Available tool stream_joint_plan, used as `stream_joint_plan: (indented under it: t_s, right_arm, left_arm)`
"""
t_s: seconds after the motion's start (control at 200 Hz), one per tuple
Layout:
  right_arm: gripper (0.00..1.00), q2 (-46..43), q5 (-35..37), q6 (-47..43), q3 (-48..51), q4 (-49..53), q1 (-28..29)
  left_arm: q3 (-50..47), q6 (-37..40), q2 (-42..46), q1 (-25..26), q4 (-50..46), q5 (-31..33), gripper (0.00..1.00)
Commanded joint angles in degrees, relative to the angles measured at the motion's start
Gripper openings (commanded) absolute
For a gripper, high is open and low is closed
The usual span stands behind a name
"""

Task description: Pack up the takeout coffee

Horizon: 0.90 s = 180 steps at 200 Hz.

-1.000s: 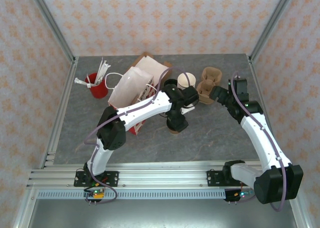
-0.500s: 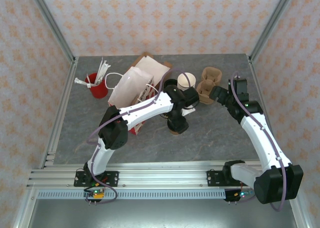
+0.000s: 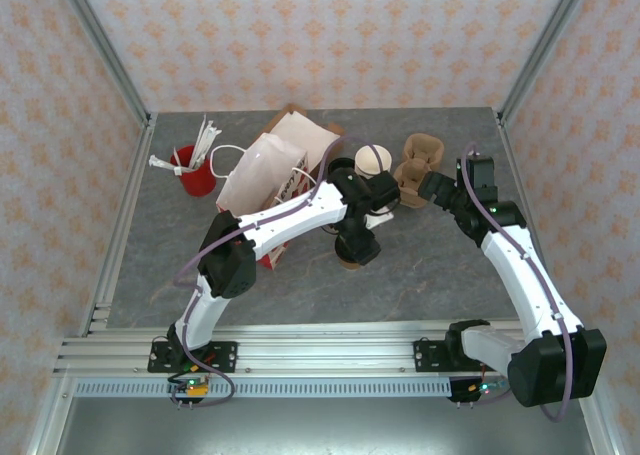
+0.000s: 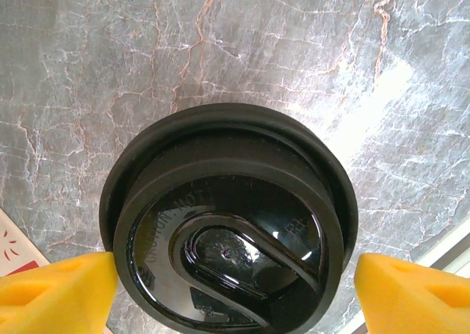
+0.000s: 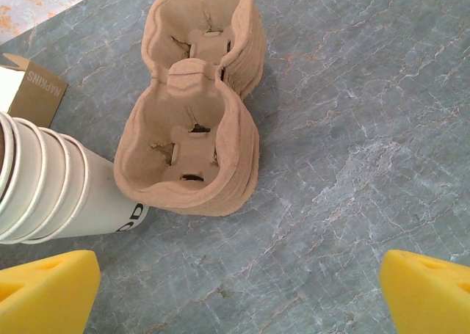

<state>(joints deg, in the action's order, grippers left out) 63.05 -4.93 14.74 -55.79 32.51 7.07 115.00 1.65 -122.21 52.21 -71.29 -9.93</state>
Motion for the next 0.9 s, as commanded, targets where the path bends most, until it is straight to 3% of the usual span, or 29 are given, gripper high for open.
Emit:
stream_joint_plan:
  t_s: [0.0,0.405,0.896]
  right_arm:
    - [0.98,-0.29,-0.11,-0.67,0.60,-1.05,-0.22]
    - [0.98,-0.30,-0.20,-0.71,0.67,-0.89,-0.22]
    - [0.98,-0.11,-1.02,-0.51,0.68,-1.07,-0.22]
  left_arm:
    - [1.72,1.33,-1.49,-0.61,-2.04,0.19,0.85]
    - [1.81,1.38,-2.24,-0.87,-1.93,-0.57,0.84]
    - [2.66,1.44,-2.45,-0.88,-2.67,-0.71,0.71]
